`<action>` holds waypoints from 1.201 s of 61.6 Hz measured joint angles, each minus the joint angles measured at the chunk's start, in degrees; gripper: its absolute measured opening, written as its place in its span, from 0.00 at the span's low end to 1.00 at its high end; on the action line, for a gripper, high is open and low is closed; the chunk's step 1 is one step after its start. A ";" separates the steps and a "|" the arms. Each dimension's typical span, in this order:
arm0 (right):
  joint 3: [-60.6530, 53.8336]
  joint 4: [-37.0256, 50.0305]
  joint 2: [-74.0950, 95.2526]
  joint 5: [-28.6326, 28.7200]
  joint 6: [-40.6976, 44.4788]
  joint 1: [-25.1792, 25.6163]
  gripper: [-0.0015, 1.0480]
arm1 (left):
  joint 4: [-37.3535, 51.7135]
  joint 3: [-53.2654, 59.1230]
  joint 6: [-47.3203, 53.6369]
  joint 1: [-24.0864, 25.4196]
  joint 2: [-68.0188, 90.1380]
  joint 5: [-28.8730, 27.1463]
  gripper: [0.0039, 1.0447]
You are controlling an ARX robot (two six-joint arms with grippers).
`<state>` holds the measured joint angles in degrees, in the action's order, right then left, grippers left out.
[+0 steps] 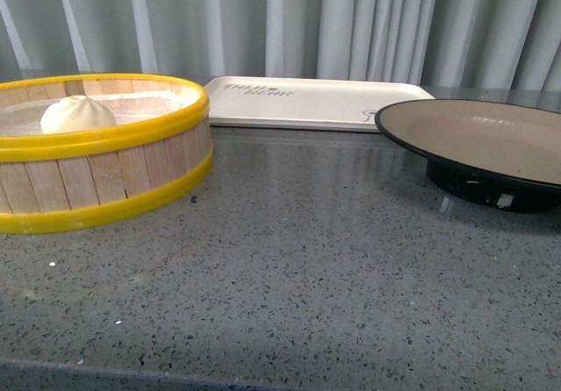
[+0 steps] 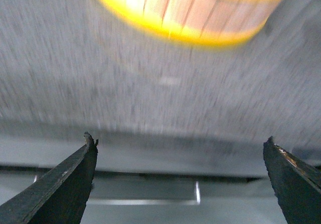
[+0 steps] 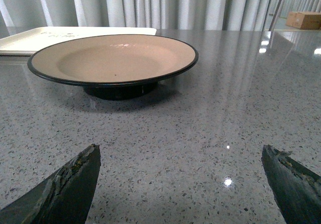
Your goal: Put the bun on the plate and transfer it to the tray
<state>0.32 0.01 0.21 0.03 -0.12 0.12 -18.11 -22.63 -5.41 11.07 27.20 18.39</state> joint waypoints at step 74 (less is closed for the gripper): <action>0.00 0.00 0.00 0.02 0.00 0.00 0.92 | 8.11 -49.77 10.36 -24.96 62.40 -23.39 0.94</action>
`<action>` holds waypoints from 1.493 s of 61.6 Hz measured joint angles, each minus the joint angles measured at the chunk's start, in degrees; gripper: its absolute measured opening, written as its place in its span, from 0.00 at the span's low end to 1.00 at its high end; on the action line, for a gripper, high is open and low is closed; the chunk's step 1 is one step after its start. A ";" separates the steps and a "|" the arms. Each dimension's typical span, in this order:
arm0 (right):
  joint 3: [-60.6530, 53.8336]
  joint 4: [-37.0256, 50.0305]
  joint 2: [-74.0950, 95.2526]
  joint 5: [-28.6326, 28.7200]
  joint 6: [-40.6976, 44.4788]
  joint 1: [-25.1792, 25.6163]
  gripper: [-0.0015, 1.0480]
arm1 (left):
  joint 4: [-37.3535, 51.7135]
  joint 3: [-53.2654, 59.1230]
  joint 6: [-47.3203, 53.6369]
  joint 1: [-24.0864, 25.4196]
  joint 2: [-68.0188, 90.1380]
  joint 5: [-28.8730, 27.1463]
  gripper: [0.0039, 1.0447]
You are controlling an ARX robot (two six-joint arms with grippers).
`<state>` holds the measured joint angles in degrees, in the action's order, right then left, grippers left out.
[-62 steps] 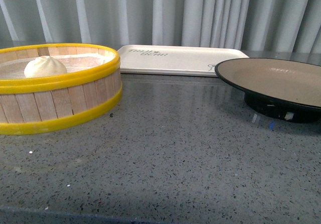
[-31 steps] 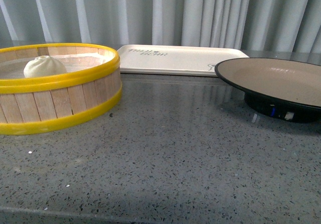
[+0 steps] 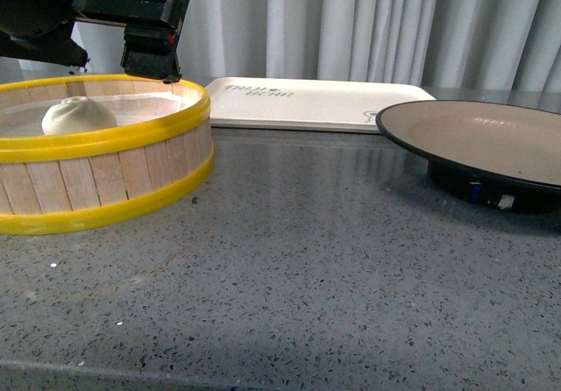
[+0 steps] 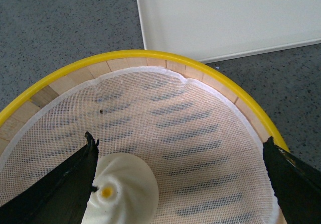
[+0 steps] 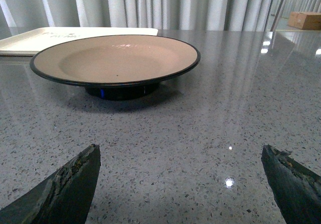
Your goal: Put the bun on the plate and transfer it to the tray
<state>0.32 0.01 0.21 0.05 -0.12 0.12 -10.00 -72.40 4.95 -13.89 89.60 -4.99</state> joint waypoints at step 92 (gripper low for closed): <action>0.00 0.00 0.00 0.00 0.00 0.00 0.92 | -0.13 3.58 3.58 5.64 0.00 3.50 0.03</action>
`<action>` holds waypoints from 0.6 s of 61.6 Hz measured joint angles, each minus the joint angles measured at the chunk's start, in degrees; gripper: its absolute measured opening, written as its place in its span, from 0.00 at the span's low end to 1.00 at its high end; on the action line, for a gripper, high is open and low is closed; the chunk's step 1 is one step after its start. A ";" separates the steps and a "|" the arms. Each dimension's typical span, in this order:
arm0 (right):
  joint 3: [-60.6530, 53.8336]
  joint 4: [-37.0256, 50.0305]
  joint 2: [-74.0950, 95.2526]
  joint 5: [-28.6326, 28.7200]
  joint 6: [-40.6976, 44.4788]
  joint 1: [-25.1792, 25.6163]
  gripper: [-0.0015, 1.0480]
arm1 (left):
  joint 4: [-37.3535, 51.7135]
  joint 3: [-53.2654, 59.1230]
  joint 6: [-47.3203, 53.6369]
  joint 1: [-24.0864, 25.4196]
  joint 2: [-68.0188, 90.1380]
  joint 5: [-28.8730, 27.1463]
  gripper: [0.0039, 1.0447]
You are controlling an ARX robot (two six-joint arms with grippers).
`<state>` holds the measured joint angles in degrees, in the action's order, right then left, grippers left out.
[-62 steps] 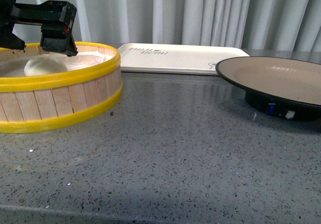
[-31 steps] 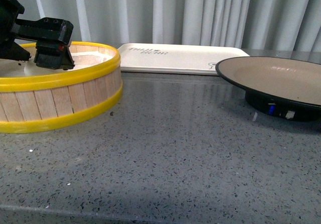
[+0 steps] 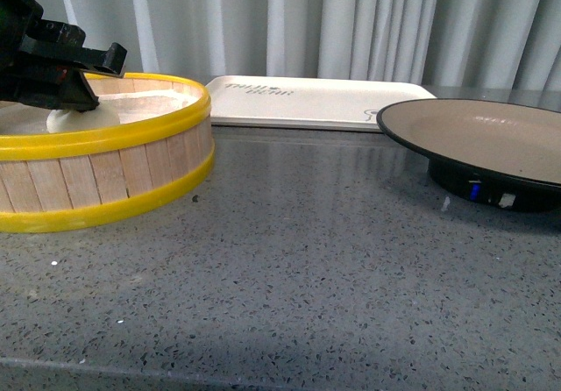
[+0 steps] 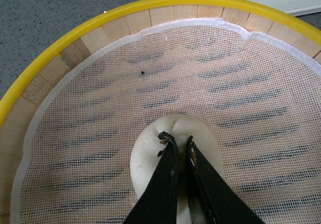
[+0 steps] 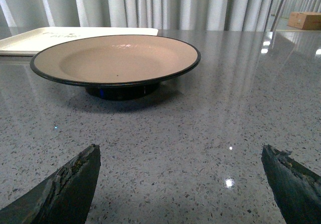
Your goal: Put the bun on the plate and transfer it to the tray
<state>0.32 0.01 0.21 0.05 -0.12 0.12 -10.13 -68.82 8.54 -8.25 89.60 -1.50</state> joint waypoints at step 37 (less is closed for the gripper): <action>0.00 0.00 0.00 0.00 0.00 0.00 0.92 | -7.10 -22.40 -1.75 -12.33 -0.50 3.10 0.03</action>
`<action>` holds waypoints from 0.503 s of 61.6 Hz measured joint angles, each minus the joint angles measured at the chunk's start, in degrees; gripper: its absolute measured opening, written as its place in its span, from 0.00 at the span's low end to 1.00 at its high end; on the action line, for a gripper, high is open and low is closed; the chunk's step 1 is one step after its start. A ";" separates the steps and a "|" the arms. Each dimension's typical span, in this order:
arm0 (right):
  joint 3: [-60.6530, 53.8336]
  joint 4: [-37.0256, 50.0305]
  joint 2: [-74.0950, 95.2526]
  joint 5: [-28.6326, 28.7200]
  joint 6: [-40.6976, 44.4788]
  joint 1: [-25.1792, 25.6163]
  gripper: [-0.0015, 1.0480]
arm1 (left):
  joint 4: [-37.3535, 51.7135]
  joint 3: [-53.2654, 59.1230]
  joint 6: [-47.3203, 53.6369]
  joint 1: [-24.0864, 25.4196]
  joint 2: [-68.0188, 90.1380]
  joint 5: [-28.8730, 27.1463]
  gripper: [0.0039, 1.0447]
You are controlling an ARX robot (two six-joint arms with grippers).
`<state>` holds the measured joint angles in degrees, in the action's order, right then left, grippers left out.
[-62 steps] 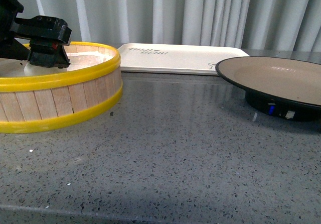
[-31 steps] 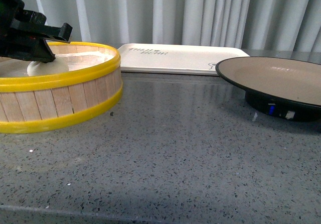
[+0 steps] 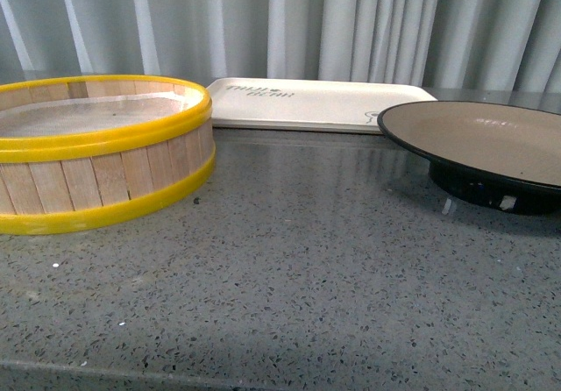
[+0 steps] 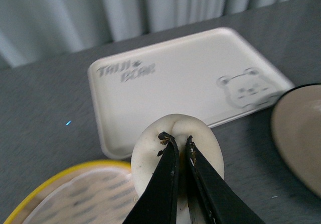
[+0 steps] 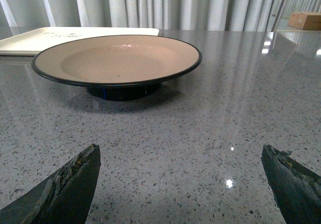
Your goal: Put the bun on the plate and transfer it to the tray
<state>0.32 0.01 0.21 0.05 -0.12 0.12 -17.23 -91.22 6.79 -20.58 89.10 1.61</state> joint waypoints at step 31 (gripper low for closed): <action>0.00 0.00 0.00 0.00 0.00 0.00 0.92 | 2.97 -8.81 1.20 -24.90 15.69 -2.01 0.03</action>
<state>0.32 0.01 0.21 0.05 -0.12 0.12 -14.26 -100.03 7.99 -45.47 104.79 -0.40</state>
